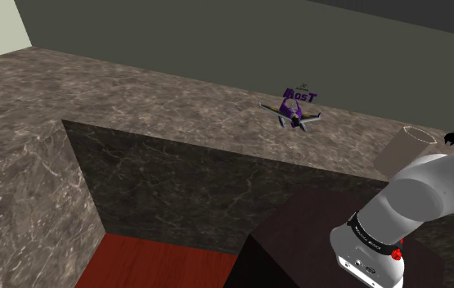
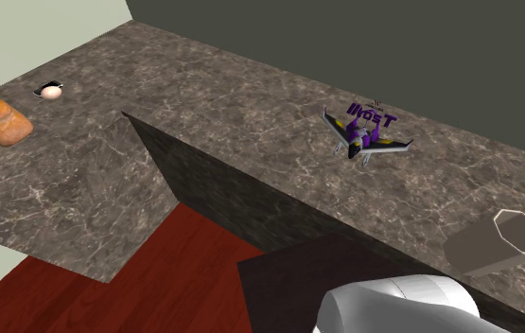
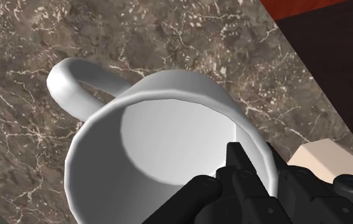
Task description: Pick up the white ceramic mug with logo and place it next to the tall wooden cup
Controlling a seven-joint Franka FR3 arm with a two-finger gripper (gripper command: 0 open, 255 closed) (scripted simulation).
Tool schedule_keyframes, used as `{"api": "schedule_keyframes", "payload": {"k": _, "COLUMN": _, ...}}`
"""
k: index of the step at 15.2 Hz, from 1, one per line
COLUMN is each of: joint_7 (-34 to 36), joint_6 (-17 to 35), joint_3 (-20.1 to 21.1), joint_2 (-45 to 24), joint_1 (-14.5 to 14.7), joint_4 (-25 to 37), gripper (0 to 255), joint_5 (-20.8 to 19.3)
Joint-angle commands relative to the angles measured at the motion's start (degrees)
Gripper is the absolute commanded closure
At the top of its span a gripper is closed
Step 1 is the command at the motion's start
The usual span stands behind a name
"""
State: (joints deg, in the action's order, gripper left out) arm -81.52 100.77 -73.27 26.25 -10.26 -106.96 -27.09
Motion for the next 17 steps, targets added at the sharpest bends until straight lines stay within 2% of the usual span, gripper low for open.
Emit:
{"api": "schedule_keyframes", "payload": {"k": 1, "joint_7": 0.3, "joint_6": 1.5, "joint_3": -0.4, "joint_2": 0.2, "joint_1": -0.1, "joint_4": -1.5, "gripper": 255, "joint_5": -0.4}}
{"api": "schedule_keyframes", "payload": {"k": 9, "joint_7": 1.2, "joint_6": 7.2, "joint_3": -3.2, "joint_2": 0.5, "joint_1": 0.6, "joint_4": -6.7, "gripper": 255, "joint_5": -1.7}}
{"api": "schedule_keyframes", "payload": {"k": 17, "joint_7": 2.0, "joint_6": 12.9, "joint_3": -7.5, "joint_2": 0.3, "joint_1": 2.7, "joint_4": -11.1, "gripper": 255, "joint_5": -3.0}}
